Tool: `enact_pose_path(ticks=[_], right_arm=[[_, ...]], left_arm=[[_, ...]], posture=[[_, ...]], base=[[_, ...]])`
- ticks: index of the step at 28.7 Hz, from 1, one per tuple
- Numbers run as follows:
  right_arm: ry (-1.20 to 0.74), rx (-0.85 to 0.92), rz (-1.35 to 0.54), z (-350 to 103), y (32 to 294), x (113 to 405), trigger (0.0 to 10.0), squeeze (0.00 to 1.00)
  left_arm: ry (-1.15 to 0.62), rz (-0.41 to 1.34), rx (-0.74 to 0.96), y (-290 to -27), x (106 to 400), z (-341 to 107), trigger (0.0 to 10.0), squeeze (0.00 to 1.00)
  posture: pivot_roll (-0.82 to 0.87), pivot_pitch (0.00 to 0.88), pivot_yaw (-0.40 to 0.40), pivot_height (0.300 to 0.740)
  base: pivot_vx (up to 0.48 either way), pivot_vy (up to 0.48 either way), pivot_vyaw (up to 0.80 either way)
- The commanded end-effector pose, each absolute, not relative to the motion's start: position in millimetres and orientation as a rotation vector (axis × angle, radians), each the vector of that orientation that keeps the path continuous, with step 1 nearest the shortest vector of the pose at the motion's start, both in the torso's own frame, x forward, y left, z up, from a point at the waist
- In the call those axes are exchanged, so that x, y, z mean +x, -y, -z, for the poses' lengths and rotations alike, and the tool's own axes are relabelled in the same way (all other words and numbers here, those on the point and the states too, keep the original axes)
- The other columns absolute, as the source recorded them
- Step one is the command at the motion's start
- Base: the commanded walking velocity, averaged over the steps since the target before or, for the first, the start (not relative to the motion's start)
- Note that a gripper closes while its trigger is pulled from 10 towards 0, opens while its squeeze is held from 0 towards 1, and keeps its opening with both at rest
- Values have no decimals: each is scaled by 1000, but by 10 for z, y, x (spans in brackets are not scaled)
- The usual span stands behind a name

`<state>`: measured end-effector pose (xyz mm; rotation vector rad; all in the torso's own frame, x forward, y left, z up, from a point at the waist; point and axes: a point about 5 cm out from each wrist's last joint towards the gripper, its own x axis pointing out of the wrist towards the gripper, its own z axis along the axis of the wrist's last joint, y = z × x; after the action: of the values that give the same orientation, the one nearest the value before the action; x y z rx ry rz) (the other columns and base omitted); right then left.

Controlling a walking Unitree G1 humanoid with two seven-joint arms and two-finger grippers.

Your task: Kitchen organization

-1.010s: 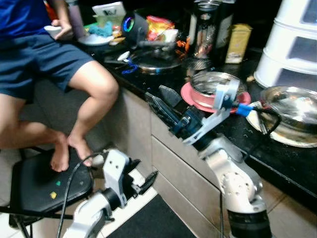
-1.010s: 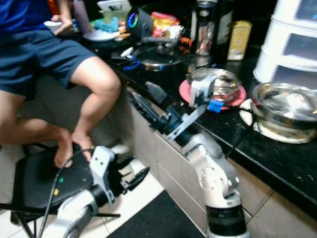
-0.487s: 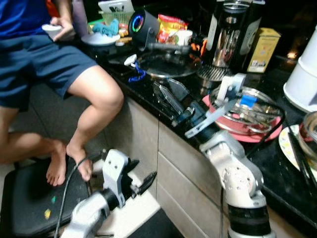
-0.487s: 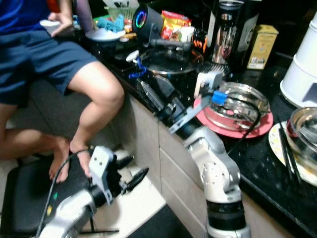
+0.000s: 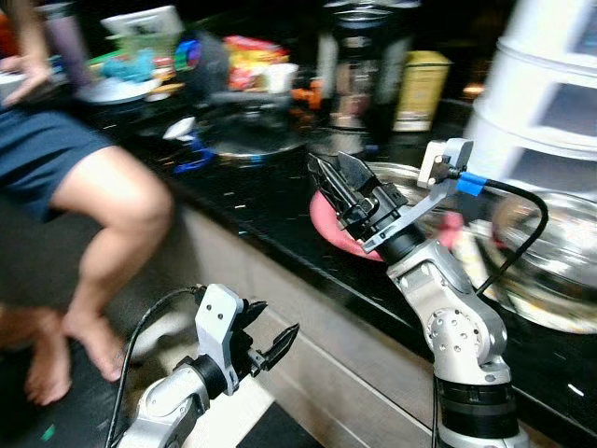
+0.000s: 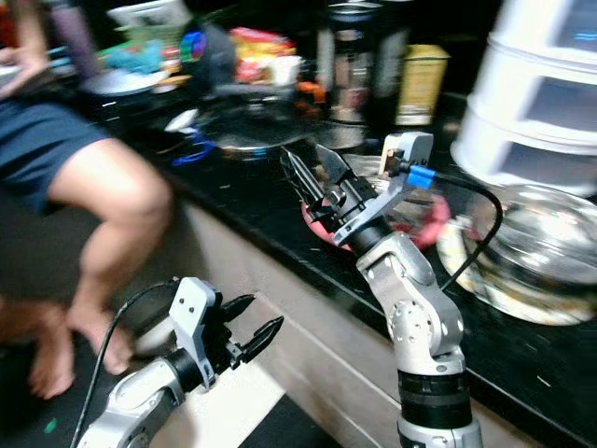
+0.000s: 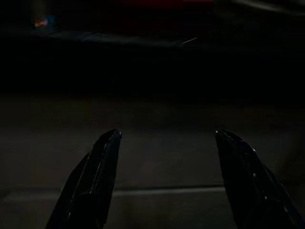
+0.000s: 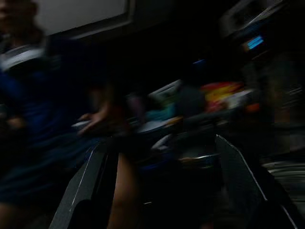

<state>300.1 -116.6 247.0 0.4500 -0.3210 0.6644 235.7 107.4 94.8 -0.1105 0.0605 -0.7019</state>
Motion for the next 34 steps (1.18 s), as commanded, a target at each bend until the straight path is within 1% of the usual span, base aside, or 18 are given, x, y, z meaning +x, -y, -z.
enact_pose_path(ticks=[1, 8, 10, 11, 15, 17, 19, 20, 26, 31, 34], right_arm=[[302, 449, -676, -2446, 1109, 2993, 10000, 0], [305, 395, -672, -2463, 1125, 2970, 10000, 0], [303, 365, -675, -2458, 1120, 2963, 10000, 0], [293, 303, -687, -2436, 1078, 2949, 10000, 0], [283, 261, -695, -2410, 1032, 2943, 10000, 0], [243, 184, -653, -2320, 960, 2988, 10000, 0], [243, 184, -653, -2320, 960, 2988, 10000, 0], [189, 119, -567, -2215, 926, 3069, 10000, 0], [163, 100, -475, -2162, 942, 3146, 10000, 0], [193, 101, -401, -2208, 1011, 3194, 10000, 0], [203, 101, -387, -2221, 1028, 3202, 10000, 0]], left_arm=[[-81, 698, -107, -1116, 2350, -916, 10000, 0], [-80, 703, -114, -1121, 2344, -918, 10000, 0], [-80, 703, -115, -1120, 2344, -919, 10000, 0], [-79, 704, -117, -1119, 2344, -921, 10000, 0], [-79, 704, -118, -1118, 2343, -923, 10000, 0], [-75, 705, -117, -1118, 2340, -929, 10000, 0], [-75, 705, -117, -1118, 2340, -929, 10000, 0], [-65, 705, -111, -1118, 2329, -942, 10000, 0], [-53, 703, -107, -1123, 2305, -959, 10000, 0], [-47, 708, -104, -1126, 2285, -969, 10000, 0], [-47, 711, -104, -1126, 2285, -969, 10000, 0]], posture=[[-25, 0, 0, 740], [-27, 0, 2, 740], [-26, 0, 1, 740], [-27, 0, 2, 740], [-27, 0, 1, 740], [-24, 0, 1, 740], [-24, 0, 1, 740], [-21, 0, -1, 740], [-15, 0, -3, 740], [-14, 0, -2, 740], [-14, 0, -2, 740]], base=[[0, 0, -788], [0, 0, -788], [0, 0, 0], [0, 0, 0], [0, 0, 0], [0, 0, 0], [0, 0, 0], [0, 0, 0], [0, 0, 0], [0, 0, 0], [0, 0, 0]])
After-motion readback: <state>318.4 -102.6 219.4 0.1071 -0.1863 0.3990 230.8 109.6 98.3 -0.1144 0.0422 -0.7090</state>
